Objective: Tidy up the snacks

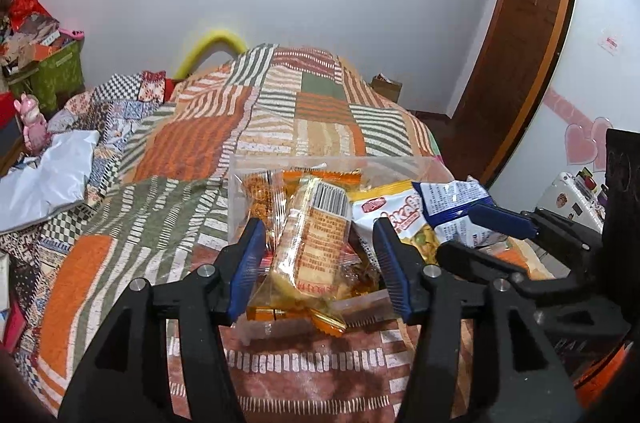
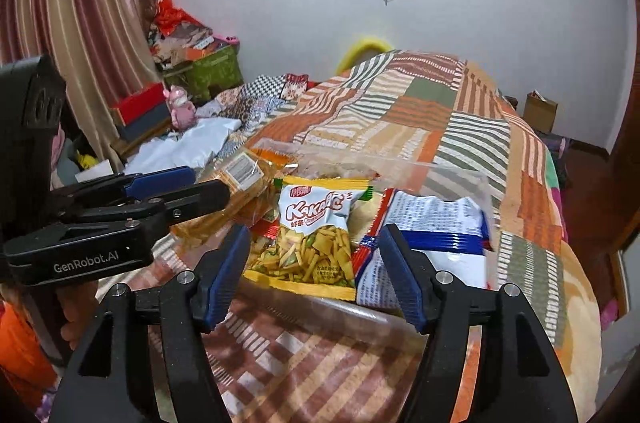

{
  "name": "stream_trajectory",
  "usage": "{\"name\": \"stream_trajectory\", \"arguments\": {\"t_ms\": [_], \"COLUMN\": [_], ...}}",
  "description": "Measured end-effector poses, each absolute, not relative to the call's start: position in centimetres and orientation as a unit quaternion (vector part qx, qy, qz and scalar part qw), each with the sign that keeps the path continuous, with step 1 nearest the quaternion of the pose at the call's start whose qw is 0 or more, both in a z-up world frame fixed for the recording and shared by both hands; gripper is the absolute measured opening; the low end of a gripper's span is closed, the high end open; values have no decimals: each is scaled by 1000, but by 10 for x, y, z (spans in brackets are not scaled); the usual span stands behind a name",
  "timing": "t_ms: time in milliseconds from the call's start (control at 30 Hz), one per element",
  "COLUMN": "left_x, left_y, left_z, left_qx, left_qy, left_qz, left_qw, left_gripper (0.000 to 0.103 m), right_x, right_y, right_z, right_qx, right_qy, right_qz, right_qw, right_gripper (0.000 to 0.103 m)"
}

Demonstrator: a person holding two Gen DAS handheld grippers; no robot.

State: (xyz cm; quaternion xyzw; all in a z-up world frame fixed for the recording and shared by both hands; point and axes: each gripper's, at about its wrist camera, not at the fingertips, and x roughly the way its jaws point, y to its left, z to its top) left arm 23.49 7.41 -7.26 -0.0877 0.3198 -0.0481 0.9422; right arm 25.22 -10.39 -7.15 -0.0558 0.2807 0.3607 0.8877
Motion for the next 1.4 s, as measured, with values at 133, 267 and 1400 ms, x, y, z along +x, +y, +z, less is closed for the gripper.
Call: {"name": "stream_trajectory", "arguments": {"t_ms": [133, 267, 1400], "left_x": [214, 188, 63], "left_y": [70, 62, 27], "left_z": [-57, -40, 10], "left_qx": [-77, -59, -39], "left_qy": [297, 268, 146], "left_qz": [-42, -32, -10], "left_qw": [951, 961, 988], "left_gripper": [55, 55, 102], "right_x": [241, 225, 134], "right_y": [-119, -133, -200], "right_z": [-59, -45, -11], "right_qx": [-40, -28, 11], "right_qy": [266, 244, 134], "right_qz": [358, 355, 329], "right_qw": [894, 902, 935], "right_gripper": [64, 64, 101]}}
